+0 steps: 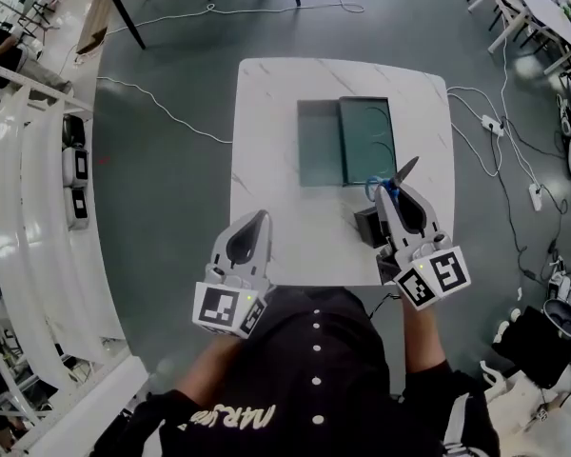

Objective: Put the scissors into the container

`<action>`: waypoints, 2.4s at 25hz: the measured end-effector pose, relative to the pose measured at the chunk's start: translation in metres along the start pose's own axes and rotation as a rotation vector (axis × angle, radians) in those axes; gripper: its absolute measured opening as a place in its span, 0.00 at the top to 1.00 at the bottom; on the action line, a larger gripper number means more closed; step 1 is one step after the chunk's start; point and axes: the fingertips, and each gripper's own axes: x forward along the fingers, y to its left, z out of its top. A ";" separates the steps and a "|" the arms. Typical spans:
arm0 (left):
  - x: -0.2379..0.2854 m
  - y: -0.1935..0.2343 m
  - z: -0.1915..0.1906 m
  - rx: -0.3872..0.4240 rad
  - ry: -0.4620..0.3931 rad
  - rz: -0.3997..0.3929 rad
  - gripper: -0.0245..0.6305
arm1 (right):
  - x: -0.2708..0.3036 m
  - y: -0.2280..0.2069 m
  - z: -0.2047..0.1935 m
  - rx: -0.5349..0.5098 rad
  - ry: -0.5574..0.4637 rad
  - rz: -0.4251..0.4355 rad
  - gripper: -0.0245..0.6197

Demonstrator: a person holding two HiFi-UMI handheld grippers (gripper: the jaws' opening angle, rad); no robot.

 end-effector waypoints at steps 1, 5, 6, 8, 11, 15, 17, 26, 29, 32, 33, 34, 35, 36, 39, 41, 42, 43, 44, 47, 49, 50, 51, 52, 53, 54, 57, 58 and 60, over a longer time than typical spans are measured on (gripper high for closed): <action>0.002 0.001 -0.003 -0.004 0.007 0.005 0.92 | 0.007 -0.003 -0.003 0.031 0.017 0.021 0.87; 0.008 0.000 -0.016 -0.022 0.041 0.015 0.92 | 0.036 -0.013 -0.017 0.086 0.088 0.073 0.87; 0.010 0.000 -0.019 -0.025 0.047 0.017 0.92 | 0.044 -0.014 -0.019 0.076 0.105 0.085 0.87; 0.014 0.002 -0.023 -0.032 0.056 0.025 0.92 | 0.059 -0.015 -0.023 0.063 0.140 0.111 0.87; 0.018 0.007 -0.030 -0.048 0.068 0.050 0.92 | 0.085 -0.020 -0.032 0.063 0.207 0.144 0.87; 0.024 0.019 -0.039 -0.052 0.093 0.082 0.92 | 0.119 -0.030 -0.056 0.091 0.303 0.163 0.87; 0.027 0.022 -0.041 -0.031 0.104 0.098 0.92 | 0.135 -0.037 -0.074 0.118 0.358 0.160 0.87; 0.044 0.030 -0.072 -0.060 0.164 0.131 0.92 | 0.185 -0.075 -0.169 0.357 0.583 0.098 0.87; 0.051 0.035 -0.080 -0.074 0.178 0.146 0.92 | 0.194 -0.080 -0.197 0.415 0.638 0.073 0.87; 0.058 0.040 -0.086 -0.092 0.188 0.160 0.92 | 0.202 -0.086 -0.220 0.439 0.684 0.050 0.87; 0.060 0.041 -0.088 -0.097 0.191 0.164 0.92 | 0.204 -0.088 -0.226 0.447 0.697 0.044 0.87; 0.062 0.040 -0.090 -0.101 0.193 0.166 0.92 | 0.206 -0.089 -0.232 0.458 0.711 0.041 0.87; 0.065 0.040 -0.092 -0.105 0.196 0.167 0.92 | 0.209 -0.090 -0.238 0.471 0.725 0.041 0.87; 0.068 0.040 -0.094 -0.110 0.199 0.167 0.92 | 0.211 -0.089 -0.243 0.483 0.739 0.043 0.87; 0.072 0.043 -0.103 -0.154 0.207 0.172 0.92 | 0.213 -0.086 -0.260 0.535 0.783 0.048 0.87; 0.073 0.046 -0.107 -0.177 0.212 0.180 0.92 | 0.212 -0.084 -0.269 0.595 0.804 0.047 0.87; 0.073 0.048 -0.109 -0.181 0.216 0.185 0.92 | 0.212 -0.083 -0.273 0.615 0.811 0.045 0.87; 0.074 0.049 -0.111 -0.183 0.220 0.189 0.92 | 0.213 -0.083 -0.276 0.626 0.816 0.042 0.87; 0.075 0.051 -0.113 -0.187 0.225 0.193 0.92 | 0.215 -0.084 -0.280 0.633 0.821 0.037 0.87; 0.078 0.056 -0.120 -0.197 0.238 0.203 0.92 | 0.219 -0.087 -0.289 0.658 0.833 0.022 0.87; 0.079 0.058 -0.124 -0.202 0.243 0.206 0.92 | 0.223 -0.087 -0.293 0.670 0.841 0.017 0.87; 0.079 0.059 -0.125 -0.205 0.247 0.206 0.92 | 0.224 -0.087 -0.295 0.670 0.846 0.015 0.87; 0.080 0.059 -0.128 -0.208 0.250 0.206 0.92 | 0.225 -0.088 -0.298 0.666 0.852 0.011 0.87; 0.080 0.058 -0.130 -0.212 0.252 0.206 0.92 | 0.226 -0.089 -0.300 0.659 0.859 0.006 0.87; 0.081 0.058 -0.132 -0.218 0.253 0.206 0.92 | 0.225 -0.089 -0.303 0.653 0.869 0.001 0.87; 0.081 0.058 -0.134 -0.225 0.254 0.208 0.92 | 0.225 -0.090 -0.305 0.650 0.879 -0.005 0.87; 0.080 0.062 -0.138 -0.233 0.259 0.218 0.92 | 0.225 -0.092 -0.311 0.652 0.906 -0.021 0.86; 0.079 0.064 -0.139 -0.234 0.261 0.220 0.92 | 0.226 -0.091 -0.313 0.652 0.915 -0.027 0.86; 0.078 0.067 -0.137 -0.235 0.260 0.223 0.92 | 0.229 -0.090 -0.315 0.645 0.933 -0.038 0.81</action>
